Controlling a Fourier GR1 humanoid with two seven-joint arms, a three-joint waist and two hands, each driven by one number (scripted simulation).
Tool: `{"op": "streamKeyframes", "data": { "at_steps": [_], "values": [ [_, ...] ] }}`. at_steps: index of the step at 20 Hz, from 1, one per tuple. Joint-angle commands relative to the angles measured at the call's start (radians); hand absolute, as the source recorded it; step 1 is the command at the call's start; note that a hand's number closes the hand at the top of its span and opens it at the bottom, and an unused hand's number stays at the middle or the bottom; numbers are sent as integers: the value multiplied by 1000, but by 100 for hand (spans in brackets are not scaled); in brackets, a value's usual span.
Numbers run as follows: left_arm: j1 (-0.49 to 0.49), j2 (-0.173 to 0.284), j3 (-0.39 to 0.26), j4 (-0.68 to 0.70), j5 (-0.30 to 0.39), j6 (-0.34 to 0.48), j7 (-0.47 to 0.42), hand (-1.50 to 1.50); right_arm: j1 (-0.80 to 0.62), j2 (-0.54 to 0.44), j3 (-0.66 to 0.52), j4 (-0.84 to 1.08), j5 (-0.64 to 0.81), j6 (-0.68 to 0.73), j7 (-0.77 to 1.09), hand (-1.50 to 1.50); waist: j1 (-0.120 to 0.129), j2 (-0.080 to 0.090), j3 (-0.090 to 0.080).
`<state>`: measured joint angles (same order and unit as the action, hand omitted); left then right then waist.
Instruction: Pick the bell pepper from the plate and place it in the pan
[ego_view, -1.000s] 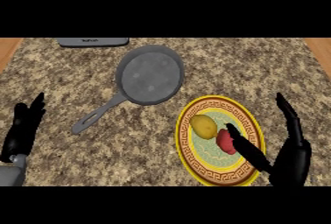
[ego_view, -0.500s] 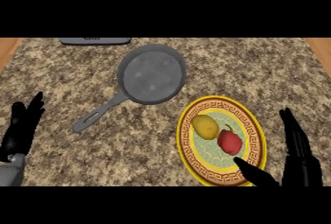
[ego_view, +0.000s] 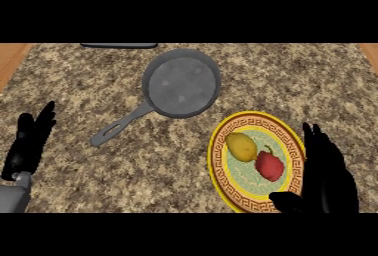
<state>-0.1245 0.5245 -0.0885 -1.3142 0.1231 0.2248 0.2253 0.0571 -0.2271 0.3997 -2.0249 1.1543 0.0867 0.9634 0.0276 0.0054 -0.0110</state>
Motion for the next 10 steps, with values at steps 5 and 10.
{"op": "streamKeyframes", "data": {
  "at_steps": [5,10],
  "values": [
    [-34,-27,1,25,-11,10,7,0,-252,220,62,132,36,414,317,-150,-4,0,7],
    [24,-43,2,6,-17,14,-6,0,-322,225,2,172,16,459,338,-150,-14,-6,9]
  ]
}}
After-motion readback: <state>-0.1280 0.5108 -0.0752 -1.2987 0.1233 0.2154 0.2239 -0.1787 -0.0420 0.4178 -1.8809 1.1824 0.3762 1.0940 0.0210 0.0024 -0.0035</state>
